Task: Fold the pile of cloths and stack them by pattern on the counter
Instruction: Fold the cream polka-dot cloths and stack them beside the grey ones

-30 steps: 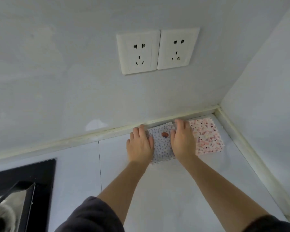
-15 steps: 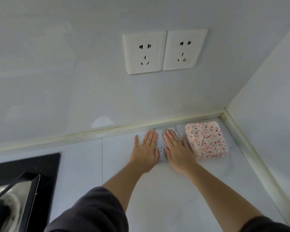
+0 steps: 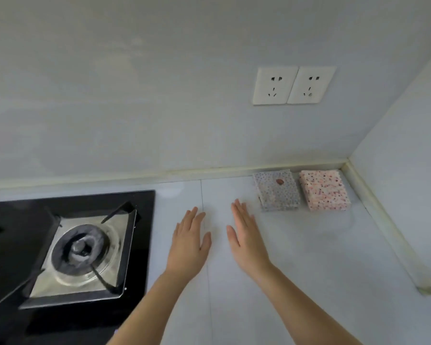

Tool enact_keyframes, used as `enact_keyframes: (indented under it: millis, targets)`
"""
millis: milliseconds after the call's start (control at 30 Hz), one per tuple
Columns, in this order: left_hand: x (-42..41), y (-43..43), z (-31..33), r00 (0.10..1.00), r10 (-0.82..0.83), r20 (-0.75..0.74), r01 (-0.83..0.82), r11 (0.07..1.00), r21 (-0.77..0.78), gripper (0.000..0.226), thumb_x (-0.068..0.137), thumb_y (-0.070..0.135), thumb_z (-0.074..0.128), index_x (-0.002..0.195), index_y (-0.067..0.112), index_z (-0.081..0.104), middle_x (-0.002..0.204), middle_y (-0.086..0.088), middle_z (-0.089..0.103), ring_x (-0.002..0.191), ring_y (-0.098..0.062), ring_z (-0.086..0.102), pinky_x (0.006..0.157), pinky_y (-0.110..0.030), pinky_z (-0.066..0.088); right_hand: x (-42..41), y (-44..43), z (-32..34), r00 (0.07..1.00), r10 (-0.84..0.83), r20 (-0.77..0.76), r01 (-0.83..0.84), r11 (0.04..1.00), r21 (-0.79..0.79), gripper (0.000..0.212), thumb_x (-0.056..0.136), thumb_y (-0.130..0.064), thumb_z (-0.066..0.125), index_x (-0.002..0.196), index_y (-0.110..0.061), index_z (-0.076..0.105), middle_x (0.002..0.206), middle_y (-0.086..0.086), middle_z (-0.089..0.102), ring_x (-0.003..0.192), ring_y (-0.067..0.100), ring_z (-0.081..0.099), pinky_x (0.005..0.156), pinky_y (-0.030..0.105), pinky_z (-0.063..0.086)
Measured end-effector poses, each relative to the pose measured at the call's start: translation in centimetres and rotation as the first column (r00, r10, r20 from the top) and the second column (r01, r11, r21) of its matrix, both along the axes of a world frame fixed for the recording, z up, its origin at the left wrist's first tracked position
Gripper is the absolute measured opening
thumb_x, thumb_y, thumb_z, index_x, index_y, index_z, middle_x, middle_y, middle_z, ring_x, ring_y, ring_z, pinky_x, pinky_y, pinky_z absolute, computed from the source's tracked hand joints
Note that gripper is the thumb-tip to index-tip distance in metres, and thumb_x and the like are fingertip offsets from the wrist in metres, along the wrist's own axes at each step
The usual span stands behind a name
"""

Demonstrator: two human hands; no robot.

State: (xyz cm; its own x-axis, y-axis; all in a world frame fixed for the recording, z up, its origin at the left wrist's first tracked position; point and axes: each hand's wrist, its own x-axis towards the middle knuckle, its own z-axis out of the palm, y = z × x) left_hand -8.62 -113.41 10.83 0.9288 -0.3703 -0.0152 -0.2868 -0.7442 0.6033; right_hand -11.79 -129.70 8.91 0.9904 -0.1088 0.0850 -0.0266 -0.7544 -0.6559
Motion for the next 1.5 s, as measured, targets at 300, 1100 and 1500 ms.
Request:
enact_keyframes:
  millis: [300, 1100, 1500]
  targets:
    - [-11.2, 20.4, 4.4, 0.974, 0.192, 0.118, -0.166, 0.966, -0.201, 0.034, 0.096, 0.017, 0.051, 0.130, 0.019, 0.049, 0.139, 0.005, 0.046, 0.126, 0.000, 0.036, 0.104, -0.022, 0.034, -8.9, 21.1, 4.4, 0.995, 0.092, -0.025, -0.083, 0.965, 0.247, 0.052, 0.103, -0.022, 0.040, 0.152, -0.023, 0.022, 0.150, -0.022, 0.016, 0.146, 0.002, 0.012, 0.112, 0.010, 0.007]
    - [-11.5, 63.9, 6.1, 0.820, 0.549, 0.162, -0.516, 0.832, -0.206, 0.034, 0.094, 0.011, 0.051, 0.127, 0.019, 0.052, 0.133, 0.007, 0.049, 0.126, -0.009, 0.040, 0.101, -0.025, 0.036, -2.3, 62.2, 6.0, 0.910, 0.413, -0.033, -0.395, 0.888, 0.234, 0.038, 0.101, -0.022, 0.045, 0.139, -0.021, 0.045, 0.139, -0.011, 0.048, 0.120, -0.008, 0.037, 0.100, 0.007, 0.031]
    - [-2.9, 84.7, 4.7, 0.705, 0.700, 0.116, -0.679, 0.713, -0.176, 0.030, 0.093, 0.008, 0.052, 0.121, 0.017, 0.057, 0.134, 0.001, 0.050, 0.128, -0.017, 0.042, 0.100, -0.027, 0.035, 9.3, 85.0, 7.7, 0.816, 0.568, -0.105, -0.529, 0.808, 0.260, 0.036, 0.100, -0.021, 0.043, 0.136, -0.019, 0.048, 0.137, -0.006, 0.048, 0.105, 0.002, 0.054, 0.093, 0.011, 0.035]
